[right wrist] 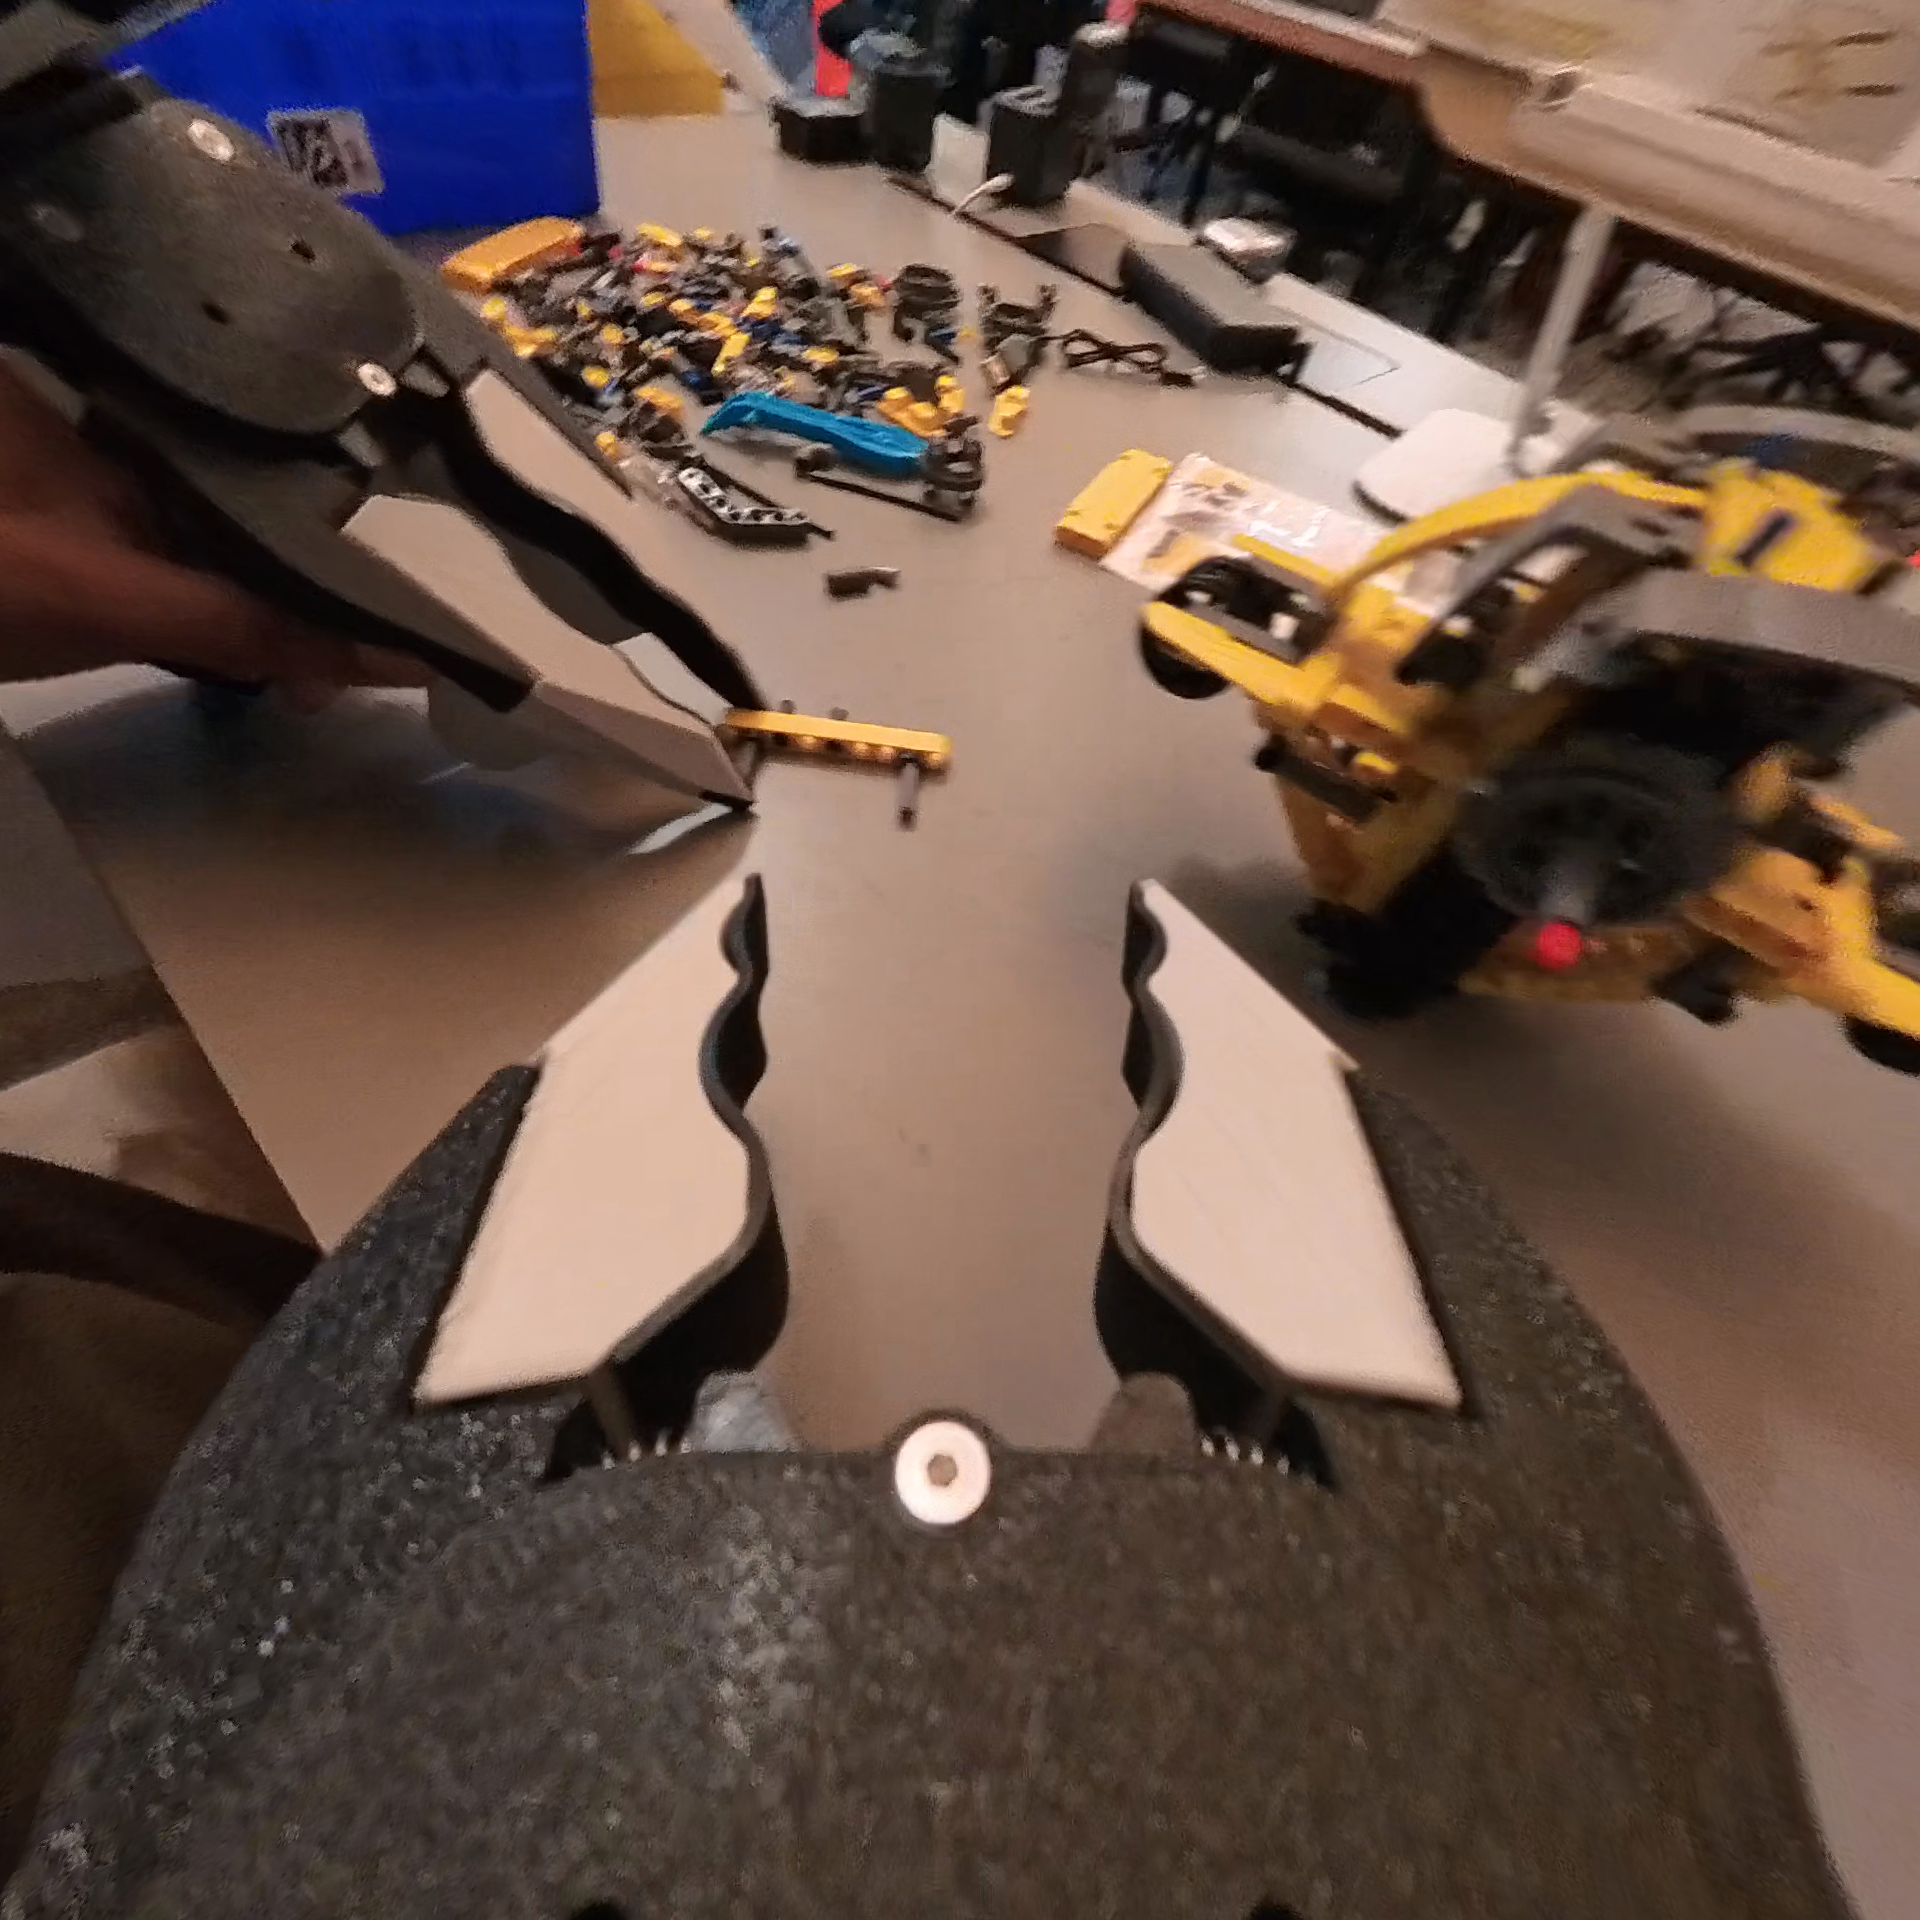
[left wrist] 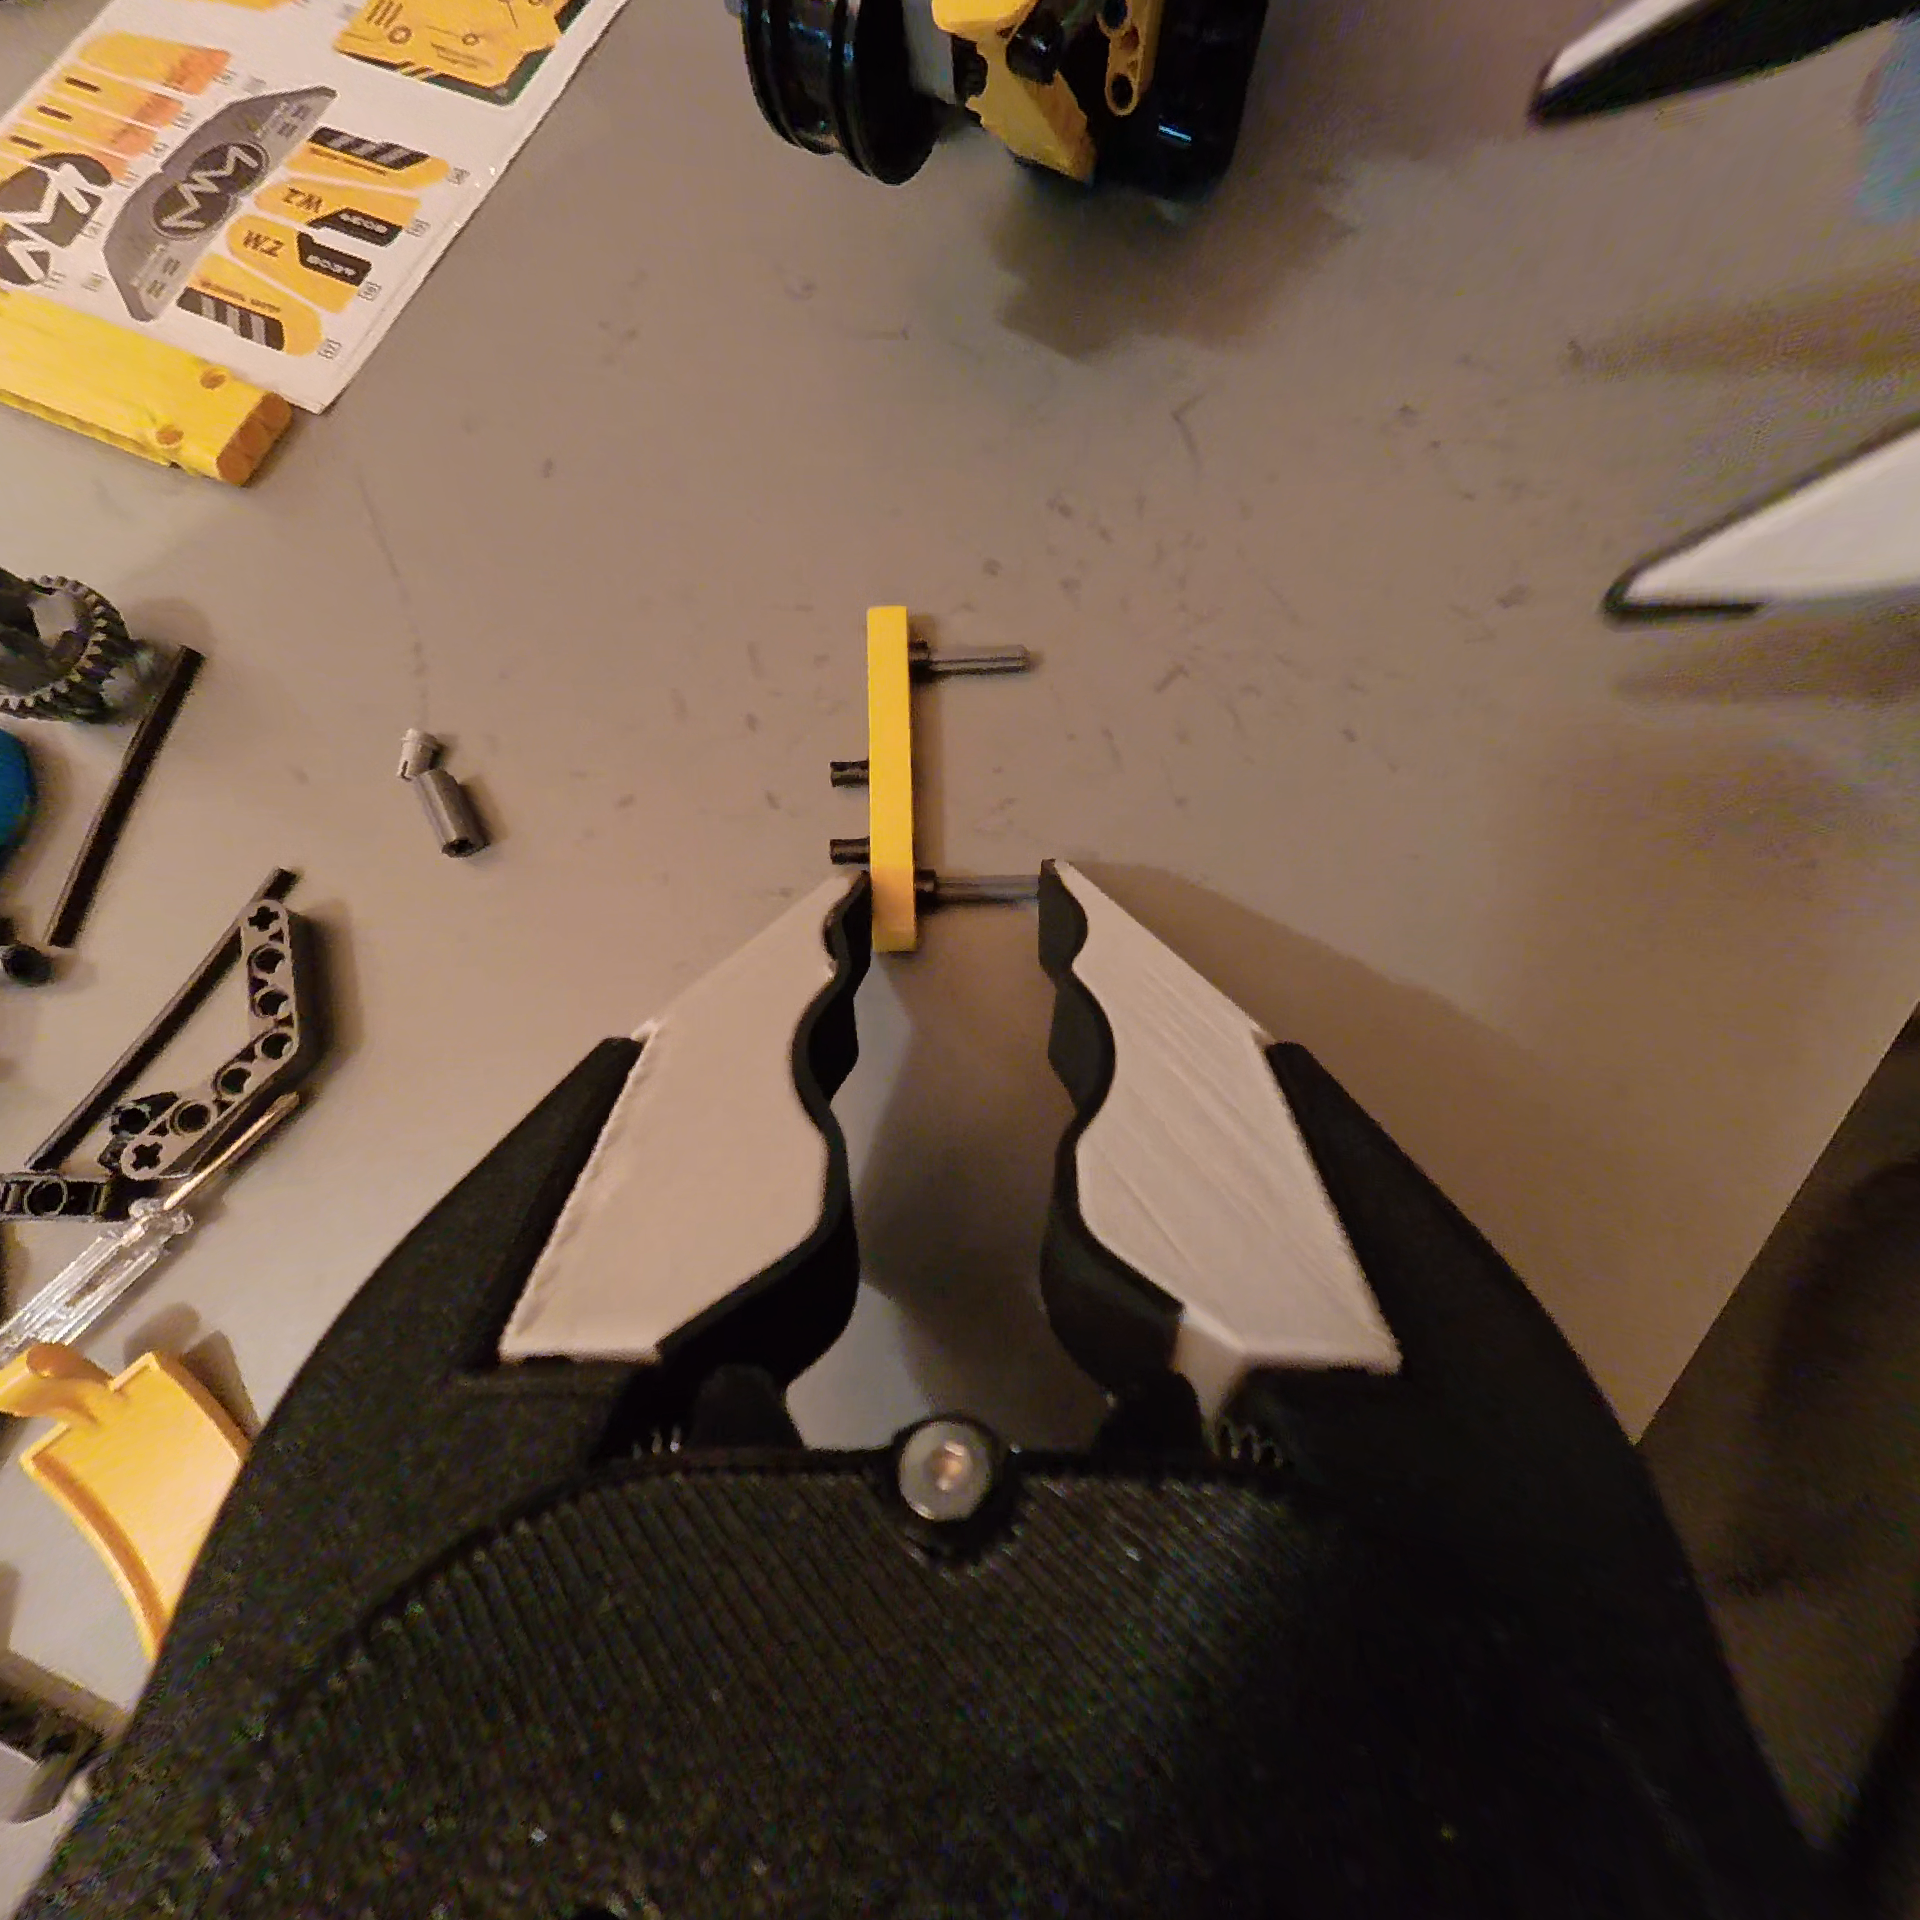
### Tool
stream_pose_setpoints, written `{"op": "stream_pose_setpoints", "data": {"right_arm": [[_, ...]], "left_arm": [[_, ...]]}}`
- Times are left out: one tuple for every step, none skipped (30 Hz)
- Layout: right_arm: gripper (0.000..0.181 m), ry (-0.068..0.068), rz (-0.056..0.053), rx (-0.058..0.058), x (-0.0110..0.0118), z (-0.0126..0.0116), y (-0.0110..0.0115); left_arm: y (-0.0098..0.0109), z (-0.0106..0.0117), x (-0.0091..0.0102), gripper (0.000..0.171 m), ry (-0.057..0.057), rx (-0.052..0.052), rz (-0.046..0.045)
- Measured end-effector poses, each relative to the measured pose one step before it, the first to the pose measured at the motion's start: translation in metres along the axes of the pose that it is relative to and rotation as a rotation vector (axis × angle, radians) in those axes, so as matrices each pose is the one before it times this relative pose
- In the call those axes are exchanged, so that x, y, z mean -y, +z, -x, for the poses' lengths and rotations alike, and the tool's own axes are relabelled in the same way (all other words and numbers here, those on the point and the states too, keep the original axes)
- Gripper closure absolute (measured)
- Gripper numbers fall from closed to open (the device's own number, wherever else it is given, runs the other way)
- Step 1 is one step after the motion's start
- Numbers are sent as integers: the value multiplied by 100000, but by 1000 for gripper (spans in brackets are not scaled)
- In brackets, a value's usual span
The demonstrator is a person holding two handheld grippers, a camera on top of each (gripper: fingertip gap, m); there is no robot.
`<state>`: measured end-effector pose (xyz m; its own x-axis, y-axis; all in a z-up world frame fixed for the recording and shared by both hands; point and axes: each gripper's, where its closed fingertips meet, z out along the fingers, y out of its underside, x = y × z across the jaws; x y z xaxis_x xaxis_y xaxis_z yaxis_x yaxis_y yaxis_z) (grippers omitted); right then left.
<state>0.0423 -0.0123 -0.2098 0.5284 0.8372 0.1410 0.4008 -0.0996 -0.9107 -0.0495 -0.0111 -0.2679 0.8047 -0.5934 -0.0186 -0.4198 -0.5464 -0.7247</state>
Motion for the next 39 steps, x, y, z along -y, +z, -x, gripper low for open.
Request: {"op": "stream_pose_setpoints", "data": {"right_arm": [[112, -1796, 1921, 1442, -29, 563, 657], [111, -2278, 2267, 559, -92, 387, 619], [110, -2640, 2377, -644, -124, 156, 588], [110, -2606, 2328, -1077, -151, 27, 535], [110, -2241, 2019, -780, -109, 34, 470], [109, -1759, 1387, -990, -41, -52, 387], [107, -1207, 470, -1526, 53, -163, 273], [107, -832, -291, -1468, 131, -205, 154], [107, -467, -644, -1089, 155, -168, 82], [105, 34, -911, -1302, 161, -229, 25], [105, 148, -1132, -1501, 169, -267, -32], [105, -51, -1493, -1711, 206, -271, -86], [105, -318, -1991, -2650, 269, -386, -152], [105, -992, -2619, -3487, 323, -485, -215], [105, -1799, -2841, -3730, 325, -492, -237], [105, -2112, -2684, -3498, 306, -435, -235], [107, -2087, -2266, -2173, 240, -225, -205], [110, -1777, -1738, -861, 185, -33, -165], [113, -1459, -915, -42, 101, 95, -127], [113, -1010, -376, -231, 38, 52, -83], [113, -982, -17, -300, -19, 34, -78], [113, -1035, 534, -214, -109, 46, -48], [113, -847, 883, -27, -150, 60, -40], [113, -543, 887, 163, -149, 67, -36], [113, -377, 924, 473, -165, 111, -51], [115, -360, 1558, 778, -253, 143, -38], [115, -394, 2032, 121, -327, 35, -3], [119, -675, 1844, -99, -350, -5, -46], [126, -966, 1523, -963, -341, -153, -77], [133, -1333, 877, -1172, -298, -187, -116], [136, -1220, 346, -521, -243, -99, -131], [139, -946, 439, -460, -214, -70, -130], [145, -1376, 137, 307, -159, 76, -167], [153, -1755, -637, 621, -13, 213, -205], [170, -2179, -847, -1035, 16, 35, -233], [174, -2872, -1190, -2345, 52, -136, -241], [174, -3026, -690, -1926, -28, -79, -163], [174, -2535, 114, -1755, -136, -96, -104], [174, -2091, 205, -1469, -143, -88, -60]], "left_arm": [[-20, 64, 16, 141, -423, 307, -315], [-52, 1, 92, 141, -442, -56, -617], [-82, -24, 278, 141, -1156, -303, -1611], [-112, -185, 433, 141, -1761, -1452, -2453], [-127, -382, 568, 141, -2671, -3014, -3156], [-165, -600, 769, 141, -3805, -4652, -4360], [-147, -809, 883, 141, -4733, -6144, -5199], [-74, -997, 839, 141, -5385, -7548, -4815], [-23, -870, 742, 141, -5300, -6811, -4287], [4, -663, 698, 141, -4421, -5218, -4367], [51, -590, 558, 141, -3407, -4385, -3591], [87, -447, 441, 141, -2635, -3033, -2908], [128, -425, 311, 141, -2166, -2619, -2270], [199, -457, 115, 141, -2202, -2927, -859], [241, -389, -43, 141, -2152, -2498, 243], [219, -320, -55, 141, -1680, -1889, 192], [176, -189, -45, 141, -1193, -1033, 55], [158, -156, -68, 141, -619, -477, 298], [144, -106, -95, 141, -28, -14, 554], [128, 7, -113, 141, 672, 1020, 819], [122, -7, -150, 141, 1577, 1249, 1123], [112, 15, -145, 141, 2324, 1748, 1198], [126, 4, -217, 141, 2875, 2094, 1646], [122, -8, -215, 141, 3046, 2203, 1732], [115, -113, -155, 141, 3092, 1664, 1237], [122, -341, -60, 141, 2744, 155, 636], [141, -360, -31, 141, 2311, -156, 402], [141, -196, -46, 141, 1968, 667, 438], [141, -87, -107, 141, 1692, 872, 751], [158, -74, -162, 141, 1211, 427, 968], [144, -102, -126, 141, -118, -398, 480], [105, -133, -28, 141, -1051, -1104, -239], [67, -181, 47, 141, -1431, -1844, -699], [26, -274, 160, 141, -2107, -2739, -1237], [-23, -405, 237, 143, -2721, -3987, -1651], [-65, -356, 295, 139, -3646, -4131, -1941], [-121, -242, 327, 132, -3763, -3790, -2221], [-211, -84, 389, 126, -3964, -3101, -2708], [-279, -51, 417, 122, -4064, -3160, -2976]]}}
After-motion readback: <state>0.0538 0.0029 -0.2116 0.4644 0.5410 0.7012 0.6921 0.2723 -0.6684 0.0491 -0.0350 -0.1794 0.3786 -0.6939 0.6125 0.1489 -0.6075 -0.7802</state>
